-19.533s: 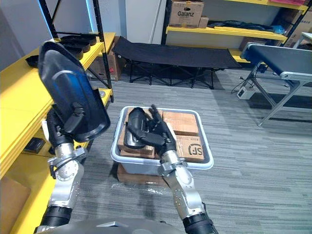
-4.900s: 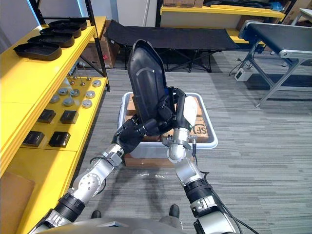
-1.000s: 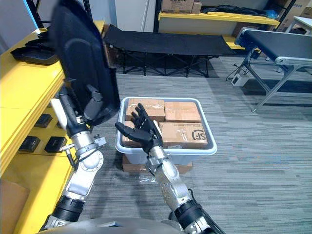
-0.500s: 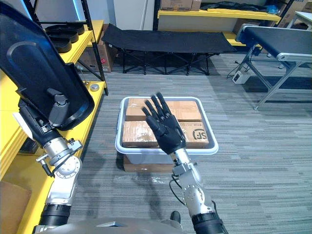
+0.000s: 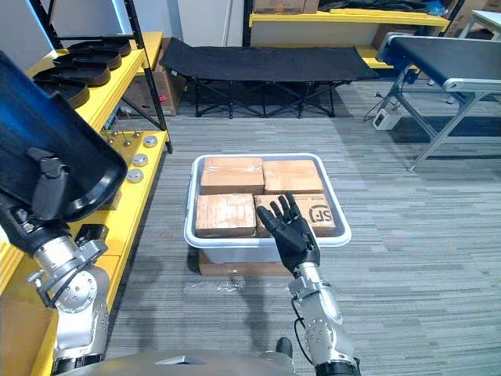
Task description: Walk over and take three plastic housings, then place them on the shelf
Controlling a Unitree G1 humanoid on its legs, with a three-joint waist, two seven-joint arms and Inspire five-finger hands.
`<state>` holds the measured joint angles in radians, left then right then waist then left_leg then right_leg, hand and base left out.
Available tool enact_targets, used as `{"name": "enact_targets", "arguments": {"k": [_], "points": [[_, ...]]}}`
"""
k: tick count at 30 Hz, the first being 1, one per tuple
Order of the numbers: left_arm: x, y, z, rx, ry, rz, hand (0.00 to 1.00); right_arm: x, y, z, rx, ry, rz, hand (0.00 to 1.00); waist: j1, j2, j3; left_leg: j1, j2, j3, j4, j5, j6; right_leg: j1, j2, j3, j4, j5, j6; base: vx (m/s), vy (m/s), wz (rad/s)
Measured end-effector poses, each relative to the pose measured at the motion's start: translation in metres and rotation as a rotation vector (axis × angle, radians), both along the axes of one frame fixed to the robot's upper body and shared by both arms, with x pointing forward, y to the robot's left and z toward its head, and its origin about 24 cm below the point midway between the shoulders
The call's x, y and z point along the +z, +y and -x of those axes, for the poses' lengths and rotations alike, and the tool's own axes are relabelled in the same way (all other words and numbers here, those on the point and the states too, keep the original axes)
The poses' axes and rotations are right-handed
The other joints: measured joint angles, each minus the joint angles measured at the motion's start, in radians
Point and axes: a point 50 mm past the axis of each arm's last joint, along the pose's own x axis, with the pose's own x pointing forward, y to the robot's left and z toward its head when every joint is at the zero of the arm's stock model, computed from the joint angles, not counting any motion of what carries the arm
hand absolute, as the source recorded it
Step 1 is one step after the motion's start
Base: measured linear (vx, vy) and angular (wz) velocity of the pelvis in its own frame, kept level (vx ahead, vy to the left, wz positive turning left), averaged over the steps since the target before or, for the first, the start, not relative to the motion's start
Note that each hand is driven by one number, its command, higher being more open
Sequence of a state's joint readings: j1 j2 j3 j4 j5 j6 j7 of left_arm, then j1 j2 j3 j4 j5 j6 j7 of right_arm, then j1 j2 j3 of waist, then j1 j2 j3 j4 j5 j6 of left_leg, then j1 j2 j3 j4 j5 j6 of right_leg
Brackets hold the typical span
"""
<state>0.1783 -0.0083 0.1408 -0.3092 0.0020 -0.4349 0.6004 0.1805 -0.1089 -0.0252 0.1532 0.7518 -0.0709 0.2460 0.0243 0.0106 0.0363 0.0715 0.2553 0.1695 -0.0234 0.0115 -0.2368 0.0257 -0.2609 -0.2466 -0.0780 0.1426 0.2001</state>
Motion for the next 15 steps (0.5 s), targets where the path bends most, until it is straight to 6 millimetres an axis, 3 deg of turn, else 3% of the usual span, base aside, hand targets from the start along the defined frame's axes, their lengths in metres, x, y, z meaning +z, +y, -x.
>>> {"name": "enact_targets", "arguments": {"k": [9,15], "points": [[0.005,0.030,0.029,0.167,0.003,-0.037,0.00,-0.004,-0.003,-0.003,-0.165,0.111,0.038,1.00,0.034,0.007,-0.001,-0.056,0.000,-0.082,0.010,0.003,0.001,0.016,-0.002,-0.079,0.000,-0.011,0.001,0.00,0.004,0.24],[0.013,0.044,0.049,0.254,-0.048,-0.012,0.00,0.013,0.001,-0.026,-0.164,0.053,0.114,1.00,0.106,0.007,-0.001,-0.087,-0.004,-0.179,0.025,0.005,0.000,0.074,0.000,-0.177,0.000,-0.031,0.007,0.01,0.000,0.44]]}}
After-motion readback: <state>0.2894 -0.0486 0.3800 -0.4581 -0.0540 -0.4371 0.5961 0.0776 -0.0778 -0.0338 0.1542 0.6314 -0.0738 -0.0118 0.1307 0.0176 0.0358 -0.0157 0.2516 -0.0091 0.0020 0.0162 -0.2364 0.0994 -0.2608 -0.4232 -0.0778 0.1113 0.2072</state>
